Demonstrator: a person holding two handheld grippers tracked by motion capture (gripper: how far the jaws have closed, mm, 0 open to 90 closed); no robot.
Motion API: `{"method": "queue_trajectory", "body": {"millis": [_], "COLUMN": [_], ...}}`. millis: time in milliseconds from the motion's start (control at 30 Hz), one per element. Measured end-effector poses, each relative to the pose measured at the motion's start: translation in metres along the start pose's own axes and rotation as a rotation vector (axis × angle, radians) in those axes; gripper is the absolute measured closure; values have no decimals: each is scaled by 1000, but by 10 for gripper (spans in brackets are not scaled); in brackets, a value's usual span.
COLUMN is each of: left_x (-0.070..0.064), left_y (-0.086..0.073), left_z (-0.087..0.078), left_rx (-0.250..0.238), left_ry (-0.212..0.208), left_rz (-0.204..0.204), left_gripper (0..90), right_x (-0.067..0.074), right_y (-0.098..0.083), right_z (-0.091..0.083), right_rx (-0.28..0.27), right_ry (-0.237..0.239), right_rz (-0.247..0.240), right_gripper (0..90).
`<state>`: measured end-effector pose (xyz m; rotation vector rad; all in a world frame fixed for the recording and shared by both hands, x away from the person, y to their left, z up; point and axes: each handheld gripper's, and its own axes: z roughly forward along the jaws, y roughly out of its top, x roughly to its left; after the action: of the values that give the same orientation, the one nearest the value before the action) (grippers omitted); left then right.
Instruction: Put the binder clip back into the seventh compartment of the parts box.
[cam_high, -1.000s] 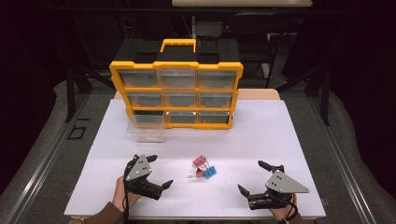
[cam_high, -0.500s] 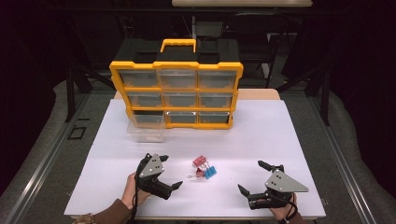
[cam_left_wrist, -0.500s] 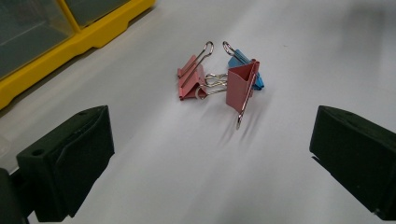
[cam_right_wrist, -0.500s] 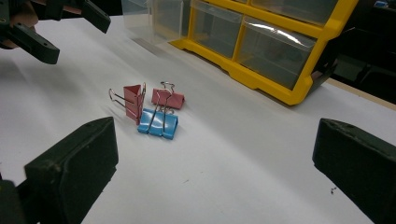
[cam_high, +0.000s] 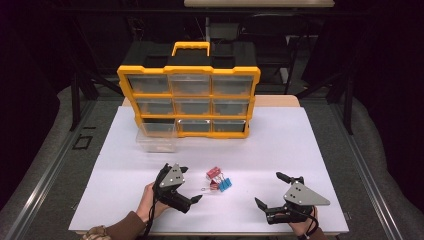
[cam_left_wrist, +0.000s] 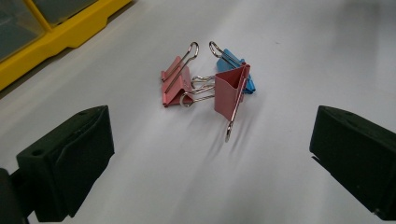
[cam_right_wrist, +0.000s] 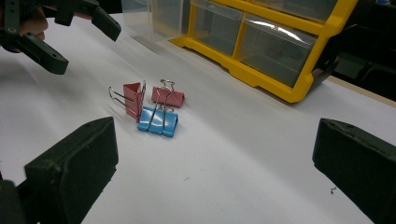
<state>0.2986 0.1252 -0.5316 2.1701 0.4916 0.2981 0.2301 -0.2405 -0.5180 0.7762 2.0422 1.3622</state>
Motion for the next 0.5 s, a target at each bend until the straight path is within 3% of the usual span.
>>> {"method": "queue_trajectory", "body": {"millis": [333, 433, 467, 500], "left_x": [-3, -3, -3, -3], "left_y": [6, 8, 8, 8], "left_z": [16, 20, 20, 21], "left_rx": [60, 84, 87, 95], "left_ry": [-35, -50, -57, -66], "left_rz": [24, 35, 37, 41], "left_gripper": [4, 71, 169, 177], "right_x": [0, 0, -1, 0], "right_y": [0, 0, -1, -1], "right_z": [0, 0, 1, 1], "right_rx": [6, 8, 11, 12], "right_ry": [0, 0, -1, -2], "right_rz": [2, 1, 1, 1], "right_gripper": [0, 0, 0, 0]}}
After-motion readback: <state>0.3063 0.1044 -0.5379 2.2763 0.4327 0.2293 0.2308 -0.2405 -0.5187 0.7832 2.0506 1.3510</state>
